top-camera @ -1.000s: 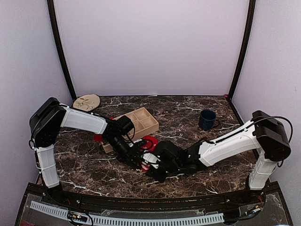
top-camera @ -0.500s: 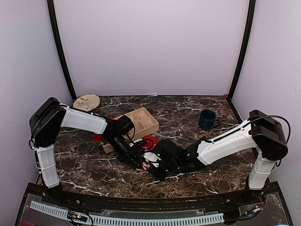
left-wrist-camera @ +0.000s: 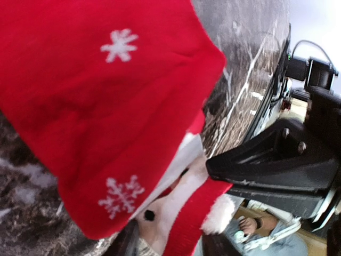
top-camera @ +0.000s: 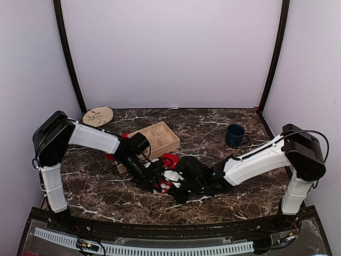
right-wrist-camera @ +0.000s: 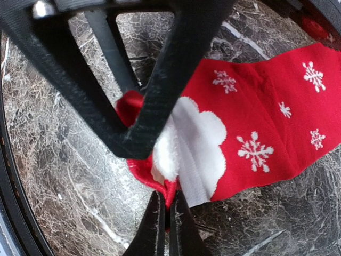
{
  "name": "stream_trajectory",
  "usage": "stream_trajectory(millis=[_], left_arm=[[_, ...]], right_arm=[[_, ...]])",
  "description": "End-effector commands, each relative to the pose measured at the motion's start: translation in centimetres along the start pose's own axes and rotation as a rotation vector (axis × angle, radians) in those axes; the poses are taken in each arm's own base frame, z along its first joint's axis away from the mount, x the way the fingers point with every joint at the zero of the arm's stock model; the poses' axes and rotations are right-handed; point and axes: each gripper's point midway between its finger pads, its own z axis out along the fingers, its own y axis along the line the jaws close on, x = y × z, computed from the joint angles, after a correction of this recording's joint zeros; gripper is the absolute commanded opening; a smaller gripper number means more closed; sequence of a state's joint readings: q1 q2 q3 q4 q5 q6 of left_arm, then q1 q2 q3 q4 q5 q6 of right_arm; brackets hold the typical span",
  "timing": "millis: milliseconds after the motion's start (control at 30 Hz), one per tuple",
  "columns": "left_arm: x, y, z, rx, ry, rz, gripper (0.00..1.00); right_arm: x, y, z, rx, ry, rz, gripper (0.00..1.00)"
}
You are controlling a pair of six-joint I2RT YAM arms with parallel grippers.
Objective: Roll the socks
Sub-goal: Roll the sock at the center of the board.
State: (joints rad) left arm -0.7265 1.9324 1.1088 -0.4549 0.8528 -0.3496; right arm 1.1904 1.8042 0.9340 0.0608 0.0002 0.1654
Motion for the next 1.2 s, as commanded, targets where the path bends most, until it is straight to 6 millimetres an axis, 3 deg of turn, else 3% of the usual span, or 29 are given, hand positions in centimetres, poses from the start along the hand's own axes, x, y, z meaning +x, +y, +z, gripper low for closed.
stream_trajectory(millis=[0, 400, 667, 900, 1167], left_arm=[[-0.6, -0.9, -1.6, -0.002, -0.074, 0.012, 0.47], [-2.5, -2.9, -4.2, 0.067, -0.262, 0.033, 0.51], [-2.2, -2.5, -5.5, 0.059, -0.42, 0.051, 0.51], [-2.1, -2.3, -7.1, -0.002, -0.584, 0.146, 0.49], [-0.8, -3.6, -5.1, -0.186, -0.613, 0.364, 0.43]], right_arm=[[-0.8, 0.1, -0.8, -0.03, -0.035, 0.026, 0.0], [-0.6, -0.4, -1.5, -0.099, -0.023, 0.096, 0.0], [-1.2, -0.2, -2.4, -0.234, -0.004, 0.179, 0.0], [-0.8, 0.7, -2.0, -0.36, 0.095, 0.24, 0.0], [-0.4, 0.5, -1.7, -0.408, 0.171, 0.297, 0.0]])
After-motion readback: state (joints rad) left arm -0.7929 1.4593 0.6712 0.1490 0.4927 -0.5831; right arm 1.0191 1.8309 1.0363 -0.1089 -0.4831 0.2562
